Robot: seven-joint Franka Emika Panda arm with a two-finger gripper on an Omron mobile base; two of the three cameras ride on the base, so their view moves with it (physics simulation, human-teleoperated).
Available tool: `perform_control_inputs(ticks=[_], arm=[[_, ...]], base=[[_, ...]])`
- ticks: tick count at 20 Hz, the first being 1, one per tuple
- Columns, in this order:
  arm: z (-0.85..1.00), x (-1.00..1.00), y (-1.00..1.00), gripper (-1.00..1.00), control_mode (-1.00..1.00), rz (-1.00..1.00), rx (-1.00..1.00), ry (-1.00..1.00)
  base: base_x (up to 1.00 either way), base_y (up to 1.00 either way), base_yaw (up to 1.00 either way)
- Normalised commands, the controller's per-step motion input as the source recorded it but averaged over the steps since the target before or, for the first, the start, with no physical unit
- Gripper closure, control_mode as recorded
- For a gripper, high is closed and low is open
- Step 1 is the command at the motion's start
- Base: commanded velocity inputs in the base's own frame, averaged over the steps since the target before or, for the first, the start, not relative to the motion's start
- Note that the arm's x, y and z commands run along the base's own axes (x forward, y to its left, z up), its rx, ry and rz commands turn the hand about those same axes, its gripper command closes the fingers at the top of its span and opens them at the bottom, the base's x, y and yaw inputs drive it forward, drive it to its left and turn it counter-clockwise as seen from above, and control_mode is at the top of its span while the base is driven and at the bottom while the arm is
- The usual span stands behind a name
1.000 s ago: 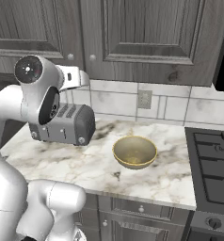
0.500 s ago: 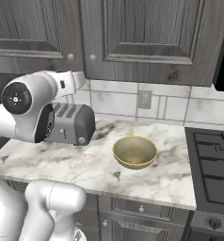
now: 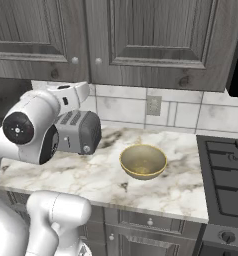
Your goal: Open the cabinet. Pick the banana and pear from the cabinet and place them into the bowl. Then close the cabinet.
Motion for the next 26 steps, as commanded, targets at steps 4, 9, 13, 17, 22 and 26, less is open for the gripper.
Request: perform_control_inputs(ticks=[4,9,13,17,22,26], arm=[[0.13,0.0,-0.03,-1.0,-1.0,0.0,0.0,-0.1],[0.22,0.0,-0.07,-1.0,-1.0,0.0,0.06,-0.16],[0.02,0.0,-0.05,-1.0,-1.0,0.0,0.19,-0.09],[0.0,0.0,-0.01,-1.0,-1.0,0.0,0.16,-0.01],[0.0,0.0,-0.02,-1.0,-1.0,0.0,0.0,0.0],[0.0,0.0,-0.21,-1.0,-1.0,-0.02,0.03,0.0]], base=[[0.0,0.0,0.0],[0.0,0.0,0.0],[0.0,0.0,0.0],[0.0,0.0,0.0],[0.0,0.0,0.0],[0.0,0.0,0.0]])
